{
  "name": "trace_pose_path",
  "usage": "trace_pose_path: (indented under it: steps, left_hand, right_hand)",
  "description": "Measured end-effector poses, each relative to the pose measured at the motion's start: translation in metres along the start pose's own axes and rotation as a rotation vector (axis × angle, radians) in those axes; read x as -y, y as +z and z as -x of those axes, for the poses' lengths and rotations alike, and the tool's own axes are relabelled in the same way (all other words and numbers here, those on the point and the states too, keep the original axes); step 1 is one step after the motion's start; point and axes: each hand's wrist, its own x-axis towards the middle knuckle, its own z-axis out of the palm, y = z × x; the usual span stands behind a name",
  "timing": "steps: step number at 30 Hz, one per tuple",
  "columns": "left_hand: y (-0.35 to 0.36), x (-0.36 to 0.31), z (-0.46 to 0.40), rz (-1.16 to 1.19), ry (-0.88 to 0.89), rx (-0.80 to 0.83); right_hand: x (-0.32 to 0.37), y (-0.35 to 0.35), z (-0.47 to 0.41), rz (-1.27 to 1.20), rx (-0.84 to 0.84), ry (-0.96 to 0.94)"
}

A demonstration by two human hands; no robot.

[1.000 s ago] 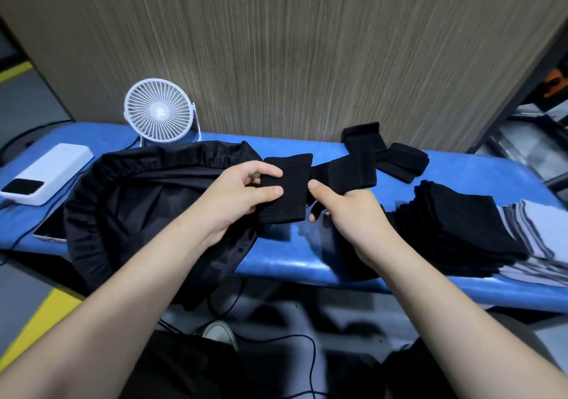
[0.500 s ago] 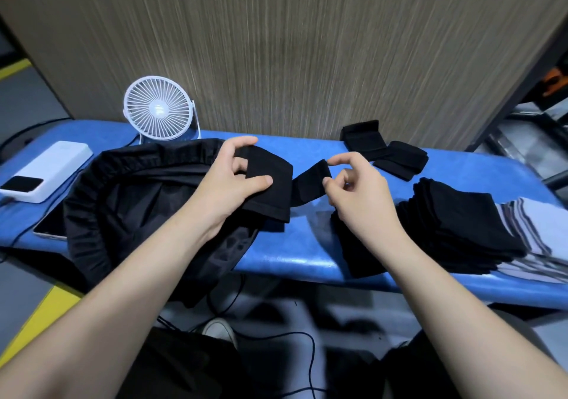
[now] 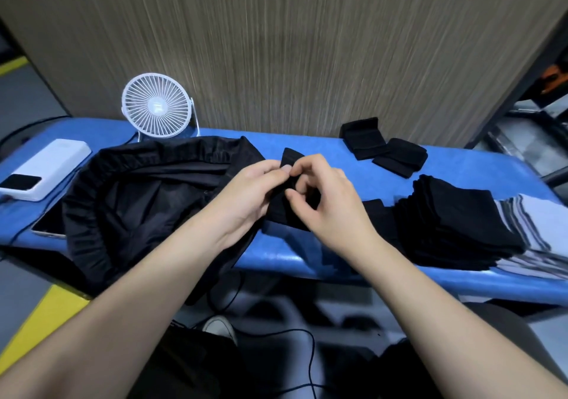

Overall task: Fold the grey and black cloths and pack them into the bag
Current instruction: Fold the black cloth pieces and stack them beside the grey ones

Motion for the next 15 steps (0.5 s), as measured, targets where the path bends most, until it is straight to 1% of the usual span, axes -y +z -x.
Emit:
trace_pose_path:
  steps: [3,6,8,10,12,15]
  left_hand:
    - [-0.003,0.0,0.001,0.038,-0.019,0.04]
    - [-0.004,0.001,0.0,0.054,-0.015,0.008]
    - [-0.005,0.001,-0.001,0.056,-0.022,-0.019]
    - [-0.005,0.002,-0.003,0.039,-0.029,-0.03]
    - [-0.004,0.003,-0.004,0.057,-0.036,-0.03]
    - [0.003,0.001,-0.005,0.114,-0.033,-0.007]
  right_hand:
    - [0.003,-0.002,0.002,-0.135,0.043,0.006]
    - [0.006,-0.004,0.002,-0.311,0.093,0.07]
    - [0.004,-0.008,0.002,-0.355,0.108,0.096]
    - [-0.001,-0.015,0.001,-0.293,0.127,0.092]
    - [-0.008,-0.024,-0.001,-0.131,0.188,0.058]
    - [-0.019,-0.037,0.0,0.132,0.329,0.004]
